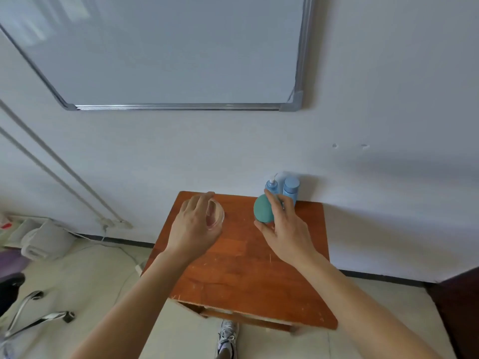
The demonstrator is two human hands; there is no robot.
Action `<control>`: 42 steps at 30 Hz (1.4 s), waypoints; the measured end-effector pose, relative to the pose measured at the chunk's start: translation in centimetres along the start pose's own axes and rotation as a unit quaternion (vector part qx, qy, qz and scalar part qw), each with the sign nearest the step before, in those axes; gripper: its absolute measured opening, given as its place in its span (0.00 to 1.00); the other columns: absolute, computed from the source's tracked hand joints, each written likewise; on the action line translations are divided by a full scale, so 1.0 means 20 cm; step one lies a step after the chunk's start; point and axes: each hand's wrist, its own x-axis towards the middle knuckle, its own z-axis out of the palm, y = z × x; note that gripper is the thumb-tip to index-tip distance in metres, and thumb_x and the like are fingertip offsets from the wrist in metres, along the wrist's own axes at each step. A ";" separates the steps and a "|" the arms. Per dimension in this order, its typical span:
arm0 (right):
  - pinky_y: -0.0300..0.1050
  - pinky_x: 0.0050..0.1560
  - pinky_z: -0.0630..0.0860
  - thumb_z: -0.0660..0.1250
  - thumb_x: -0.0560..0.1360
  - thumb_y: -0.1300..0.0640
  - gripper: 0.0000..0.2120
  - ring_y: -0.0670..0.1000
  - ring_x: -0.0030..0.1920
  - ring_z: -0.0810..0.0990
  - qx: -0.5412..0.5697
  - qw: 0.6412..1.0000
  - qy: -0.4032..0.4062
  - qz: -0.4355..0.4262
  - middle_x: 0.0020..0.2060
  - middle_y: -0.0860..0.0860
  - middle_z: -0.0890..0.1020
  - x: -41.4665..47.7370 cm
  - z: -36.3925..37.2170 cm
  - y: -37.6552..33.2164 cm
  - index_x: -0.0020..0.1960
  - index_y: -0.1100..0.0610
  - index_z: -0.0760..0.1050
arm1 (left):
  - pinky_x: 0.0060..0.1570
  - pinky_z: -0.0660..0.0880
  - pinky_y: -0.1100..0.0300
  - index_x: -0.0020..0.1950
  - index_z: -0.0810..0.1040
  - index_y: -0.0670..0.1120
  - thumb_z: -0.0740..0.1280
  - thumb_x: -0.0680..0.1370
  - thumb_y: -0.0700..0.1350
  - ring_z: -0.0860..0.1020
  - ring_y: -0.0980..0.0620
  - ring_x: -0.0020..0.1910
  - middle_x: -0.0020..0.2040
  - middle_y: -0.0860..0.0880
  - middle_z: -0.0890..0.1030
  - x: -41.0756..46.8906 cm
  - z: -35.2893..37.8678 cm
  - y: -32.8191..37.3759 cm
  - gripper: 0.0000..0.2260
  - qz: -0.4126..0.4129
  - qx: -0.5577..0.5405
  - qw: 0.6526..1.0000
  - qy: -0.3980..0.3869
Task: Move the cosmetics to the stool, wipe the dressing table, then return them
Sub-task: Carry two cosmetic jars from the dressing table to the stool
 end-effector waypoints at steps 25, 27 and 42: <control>0.49 0.54 0.80 0.70 0.77 0.54 0.35 0.56 0.58 0.79 0.001 0.948 -0.100 0.303 0.68 0.56 0.66 0.81 1.06 0.31 0.78 0.56 0.56 | 0.44 0.81 0.54 0.66 0.74 0.45 0.74 0.73 0.47 0.76 0.45 0.60 0.66 0.45 0.71 0.91 1.09 -0.79 0.23 0.115 -0.078 0.965 -0.221; 0.51 0.56 0.80 0.70 0.78 0.54 0.35 0.57 0.60 0.78 0.012 0.948 -0.094 0.305 0.70 0.56 0.64 0.80 1.07 0.31 0.78 0.56 0.56 | 0.43 0.82 0.52 0.63 0.75 0.44 0.74 0.74 0.48 0.75 0.44 0.61 0.66 0.43 0.71 0.90 1.11 -0.80 0.20 0.115 -0.077 0.966 -0.219; 0.38 0.59 0.75 0.57 0.82 0.55 0.16 0.49 0.62 0.76 -0.091 0.972 0.154 0.152 0.65 0.52 0.77 0.59 0.42 0.10 0.67 0.56 0.75 | 0.73 0.58 0.38 0.72 0.69 0.48 0.53 0.83 0.55 0.58 0.43 0.77 0.77 0.44 0.62 0.90 0.66 -0.52 0.21 0.197 -0.026 0.979 -0.054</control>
